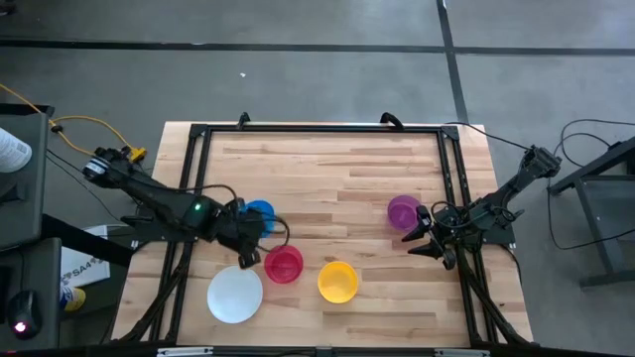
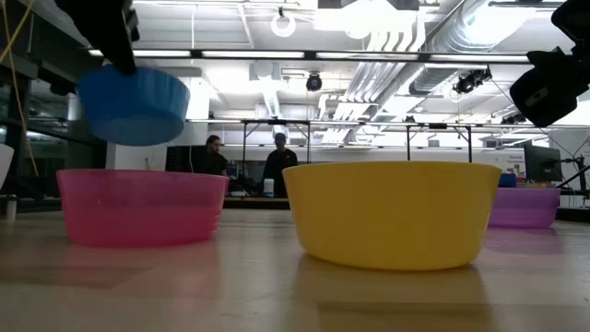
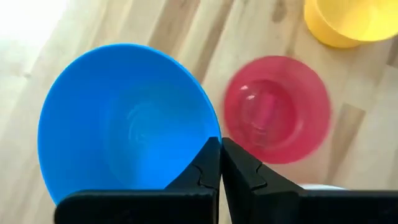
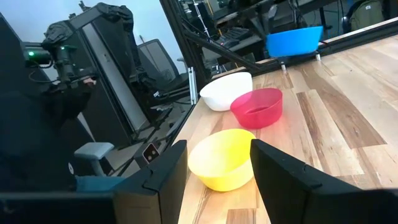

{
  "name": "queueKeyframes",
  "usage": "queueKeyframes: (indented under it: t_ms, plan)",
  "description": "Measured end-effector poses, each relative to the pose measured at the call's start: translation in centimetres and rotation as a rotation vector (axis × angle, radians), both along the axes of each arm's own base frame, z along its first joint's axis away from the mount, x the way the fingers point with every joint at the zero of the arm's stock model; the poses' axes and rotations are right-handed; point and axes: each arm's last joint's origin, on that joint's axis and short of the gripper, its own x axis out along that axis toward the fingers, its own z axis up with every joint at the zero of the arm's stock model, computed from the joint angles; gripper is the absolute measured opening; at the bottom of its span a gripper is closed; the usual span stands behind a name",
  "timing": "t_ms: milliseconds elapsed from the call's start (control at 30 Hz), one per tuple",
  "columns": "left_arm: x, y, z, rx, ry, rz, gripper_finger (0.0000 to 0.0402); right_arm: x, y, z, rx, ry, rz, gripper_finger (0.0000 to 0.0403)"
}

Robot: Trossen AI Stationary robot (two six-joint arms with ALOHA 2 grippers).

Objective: Nest bowls inside each other
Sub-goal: Stack the blue bowl on the white bowl

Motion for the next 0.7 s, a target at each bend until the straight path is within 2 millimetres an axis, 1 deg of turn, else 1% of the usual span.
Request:
queueKeyframes:
  t_ms: [100, 233, 333, 433, 567, 700]
  plan:
    - [0.4, -1.7, 0.1, -0.006, 0.038, 0.000, 0.0000, 0.0, 0.0, 0.0, 0.000, 0.000, 0.000, 0.0169]
    - [1.7, -4.2, 0.1, 0.028, 0.127, -0.011, 0.0000, 0.0, 0.0, 0.0, 0.000, 0.000, 0.000, 0.0169]
    - [3.0, -6.3, 0.6, 0.053, 0.164, -0.034, 0.0000, 0.0, 0.0, 0.0, 0.000, 0.001, 0.000, 0.0169]
    - [3.4, -8.4, 1.3, 0.103, 0.191, -0.030, 0.0000, 0.0, 0.0, 0.0, 0.000, 0.001, 0.000, 0.0169]
    - [2.6, -10.5, 2.2, 0.123, 0.217, 0.026, 0.0000, 0.0, 0.0, 0.0, 0.001, 0.001, 0.000, 0.0169]
    - [1.4, -12.2, 2.4, 0.076, 0.178, 0.078, 0.0000, 0.0, 0.0, 0.0, 0.001, 0.001, -0.001, 0.0169]
